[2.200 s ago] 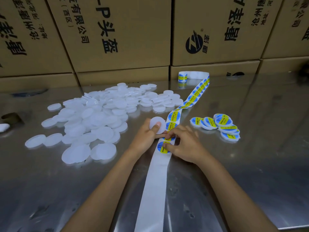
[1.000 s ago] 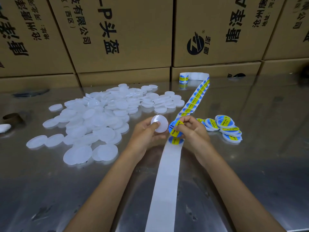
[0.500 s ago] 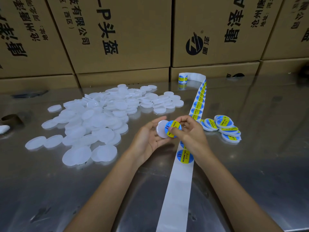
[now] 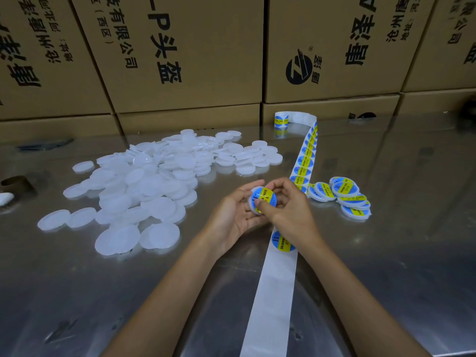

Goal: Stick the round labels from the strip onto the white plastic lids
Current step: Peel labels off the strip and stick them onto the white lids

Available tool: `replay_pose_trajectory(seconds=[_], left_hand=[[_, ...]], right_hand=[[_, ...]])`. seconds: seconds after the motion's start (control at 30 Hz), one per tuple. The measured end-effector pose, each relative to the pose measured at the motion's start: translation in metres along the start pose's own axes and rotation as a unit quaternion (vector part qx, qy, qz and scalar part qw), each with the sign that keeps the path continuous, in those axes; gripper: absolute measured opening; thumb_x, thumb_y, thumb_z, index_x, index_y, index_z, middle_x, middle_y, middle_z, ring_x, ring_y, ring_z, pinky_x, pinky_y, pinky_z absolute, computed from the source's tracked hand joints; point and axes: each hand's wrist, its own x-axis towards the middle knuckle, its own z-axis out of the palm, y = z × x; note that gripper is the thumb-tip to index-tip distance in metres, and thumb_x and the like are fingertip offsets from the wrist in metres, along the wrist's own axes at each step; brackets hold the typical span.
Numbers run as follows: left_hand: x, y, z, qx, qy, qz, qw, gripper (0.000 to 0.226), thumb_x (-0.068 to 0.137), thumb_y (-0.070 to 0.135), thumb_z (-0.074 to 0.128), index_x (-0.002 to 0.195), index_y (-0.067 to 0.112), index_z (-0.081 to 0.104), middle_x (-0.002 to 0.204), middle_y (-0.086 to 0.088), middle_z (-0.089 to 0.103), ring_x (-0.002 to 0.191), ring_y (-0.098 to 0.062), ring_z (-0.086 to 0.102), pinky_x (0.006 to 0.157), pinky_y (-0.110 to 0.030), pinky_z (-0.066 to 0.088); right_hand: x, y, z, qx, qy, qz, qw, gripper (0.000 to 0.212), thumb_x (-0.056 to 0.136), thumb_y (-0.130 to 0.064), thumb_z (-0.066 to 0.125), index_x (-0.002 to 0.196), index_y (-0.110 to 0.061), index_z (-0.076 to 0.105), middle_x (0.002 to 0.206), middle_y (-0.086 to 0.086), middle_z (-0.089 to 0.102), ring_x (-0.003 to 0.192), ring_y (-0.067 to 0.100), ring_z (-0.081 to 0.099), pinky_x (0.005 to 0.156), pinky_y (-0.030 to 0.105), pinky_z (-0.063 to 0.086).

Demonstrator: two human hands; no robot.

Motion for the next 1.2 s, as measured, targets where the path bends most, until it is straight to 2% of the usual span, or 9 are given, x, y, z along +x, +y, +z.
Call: replay_pose_trajectory(seconds=[0.13, 0.23, 0.4, 0.6, 0.73, 0.93, 1.03, 1.13, 1.2], left_hand=[[0.0, -0.001, 0.0, 0.013, 0.002, 0.004, 1.0, 0.036, 0.102, 0.013, 0.039, 0.13, 0.012, 0.062, 0.116, -0.016, 0.072, 0.098, -0.025, 0.073, 0.076, -0.034, 0.061], [0.0, 0.0, -0.001, 0.013, 0.007, 0.006, 1.0, 0.036, 0.102, 0.012, 0.039, 0.129, 0.011, 0.063, 0.115, -0.017, 0.072, 0.096, -0.027, 0.073, 0.078, -0.035, 0.062], [-0.003, 0.004, -0.002, -0.03, 0.012, 0.0, 0.999, 0.037, 0.101, 0.011, 0.039, 0.129, 0.007, 0.063, 0.124, -0.028, 0.065, 0.113, -0.038, 0.067, 0.092, -0.042, 0.058], [-0.007, 0.006, 0.002, -0.092, -0.019, 0.002, 0.996, 0.038, 0.099, 0.009, 0.042, 0.131, 0.003, 0.061, 0.116, -0.025, 0.069, 0.104, -0.036, 0.07, 0.087, -0.04, 0.06], [-0.008, 0.008, 0.0, -0.057, -0.036, 0.002, 0.998, 0.04, 0.1, 0.012, 0.039, 0.134, 0.008, 0.06, 0.125, -0.024, 0.066, 0.114, -0.036, 0.067, 0.098, -0.044, 0.055], [-0.008, 0.007, 0.001, 0.021, -0.026, 0.018, 0.999, 0.036, 0.101, 0.015, 0.041, 0.128, 0.012, 0.064, 0.115, -0.013, 0.072, 0.098, -0.022, 0.07, 0.08, -0.032, 0.059], [-0.008, 0.005, 0.0, 0.111, 0.006, 0.067, 0.992, 0.029, 0.096, 0.001, 0.055, 0.122, 0.01, 0.066, 0.104, -0.01, 0.075, 0.09, -0.018, 0.072, 0.076, -0.027, 0.059], [-0.009, 0.005, -0.001, 0.143, 0.035, 0.104, 0.984, 0.033, 0.089, -0.007, 0.065, 0.118, 0.008, 0.067, 0.104, -0.011, 0.077, 0.092, -0.02, 0.074, 0.076, -0.024, 0.059], [-0.01, 0.007, -0.001, 0.12, 0.06, 0.118, 0.984, 0.031, 0.087, -0.007, 0.069, 0.115, 0.004, 0.065, 0.102, -0.016, 0.076, 0.094, -0.027, 0.074, 0.076, -0.028, 0.06]], right_hand=[[0.001, 0.004, 0.001, -0.023, 0.006, -0.017, 1.0, 0.024, 0.078, -0.007, 0.077, 0.089, -0.018, 0.059, 0.078, -0.002, 0.067, 0.069, 0.014, 0.063, 0.064, 0.028, 0.053], [0.002, 0.008, 0.002, -0.085, 0.027, -0.053, 0.995, 0.025, 0.077, -0.014, 0.079, 0.093, -0.022, 0.061, 0.089, -0.01, 0.06, 0.071, 0.0, 0.056, 0.064, 0.013, 0.042], [0.004, 0.013, -0.004, -0.114, 0.035, -0.037, 0.992, 0.068, 0.071, -0.035, 0.085, 0.125, -0.032, 0.045, 0.102, -0.011, 0.045, 0.073, -0.001, 0.046, 0.065, 0.011, 0.04], [-0.001, 0.016, -0.005, -0.224, 0.035, -0.031, 0.973, 0.061, 0.059, -0.082, 0.061, 0.077, -0.027, 0.042, 0.08, -0.013, 0.046, 0.075, 0.003, 0.047, 0.06, 0.028, 0.039], [0.002, 0.021, -0.006, -0.261, 0.026, -0.047, 0.964, 0.059, 0.077, -0.075, 0.054, 0.068, -0.02, 0.035, 0.058, -0.008, 0.041, 0.057, 0.012, 0.041, 0.053, 0.031, 0.033], [0.006, 0.025, -0.008, -0.225, 0.039, -0.076, 0.971, 0.043, 0.099, -0.046, 0.048, 0.068, -0.017, 0.042, 0.054, -0.004, 0.041, 0.053, 0.014, 0.039, 0.052, 0.032, 0.033], [0.007, 0.026, -0.009, -0.199, 0.053, -0.067, 0.976, 0.037, 0.102, -0.033, 0.046, 0.069, -0.018, 0.045, 0.052, -0.005, 0.041, 0.053, 0.013, 0.038, 0.054, 0.032, 0.032], [0.008, 0.027, -0.011, -0.168, 0.054, -0.049, 0.983, 0.042, 0.103, -0.038, 0.044, 0.064, -0.022, 0.037, 0.052, -0.008, 0.044, 0.054, 0.013, 0.038, 0.056, 0.033, 0.033], [0.007, 0.027, -0.01, -0.167, 0.025, -0.035, 0.985, 0.047, 0.097, -0.055, 0.044, 0.067, -0.019, 0.039, 0.053, -0.011, 0.045, 0.054, 0.011, 0.04, 0.056, 0.033, 0.034]])
